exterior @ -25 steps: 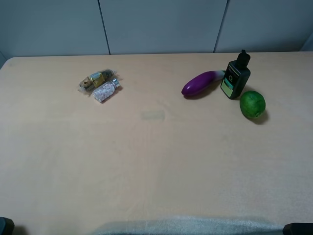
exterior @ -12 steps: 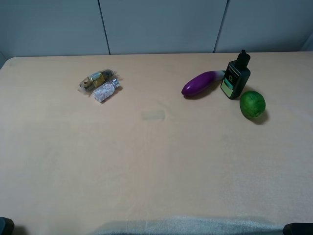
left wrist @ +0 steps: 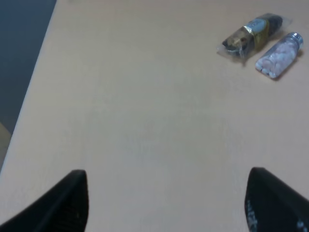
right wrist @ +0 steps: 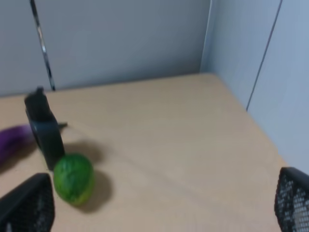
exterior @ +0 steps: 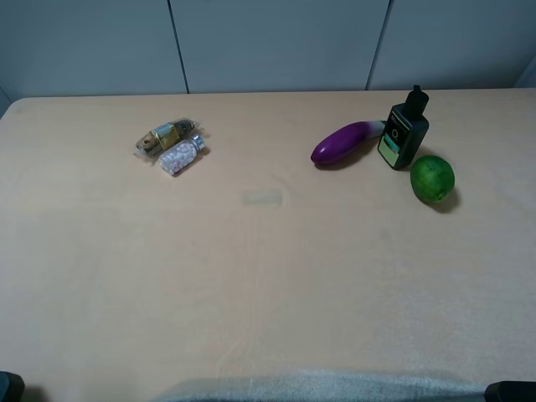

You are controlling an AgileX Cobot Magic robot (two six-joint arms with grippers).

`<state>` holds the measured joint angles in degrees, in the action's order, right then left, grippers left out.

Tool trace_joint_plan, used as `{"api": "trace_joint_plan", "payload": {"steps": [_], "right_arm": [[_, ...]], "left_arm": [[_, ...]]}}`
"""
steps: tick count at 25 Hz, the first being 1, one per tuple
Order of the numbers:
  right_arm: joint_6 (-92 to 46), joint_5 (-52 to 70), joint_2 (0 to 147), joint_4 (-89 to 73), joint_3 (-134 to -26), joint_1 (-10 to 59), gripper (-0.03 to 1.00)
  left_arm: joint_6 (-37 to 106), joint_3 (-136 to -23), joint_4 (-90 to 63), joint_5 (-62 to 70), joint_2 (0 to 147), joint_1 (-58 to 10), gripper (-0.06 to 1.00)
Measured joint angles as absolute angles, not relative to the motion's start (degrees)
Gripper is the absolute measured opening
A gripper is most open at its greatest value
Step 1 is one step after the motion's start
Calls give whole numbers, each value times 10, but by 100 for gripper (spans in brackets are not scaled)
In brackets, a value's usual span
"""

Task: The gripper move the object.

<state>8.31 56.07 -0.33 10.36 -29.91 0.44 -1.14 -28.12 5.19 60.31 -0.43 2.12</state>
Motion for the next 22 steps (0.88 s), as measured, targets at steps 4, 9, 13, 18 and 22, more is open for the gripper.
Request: {"api": "trace_joint_plan", "payload": {"steps": [4, 9, 13, 18, 22], "right_arm": [[78, 580, -3, 103, -298, 4, 69], [74, 591, -3, 99, -286, 4, 69], [51, 591, -3, 85, -286, 4, 69], [47, 591, -3, 84, -286, 4, 69], [46, 591, -3, 83, -286, 4, 69]], "left_arm": [[-11, -281, 52, 603, -4, 21, 74], [-11, -281, 52, 603, -4, 21, 74], [-11, -281, 52, 603, -4, 21, 74], [-11, -281, 52, 603, -4, 21, 74], [-11, -281, 52, 603, -4, 21, 74]]}}
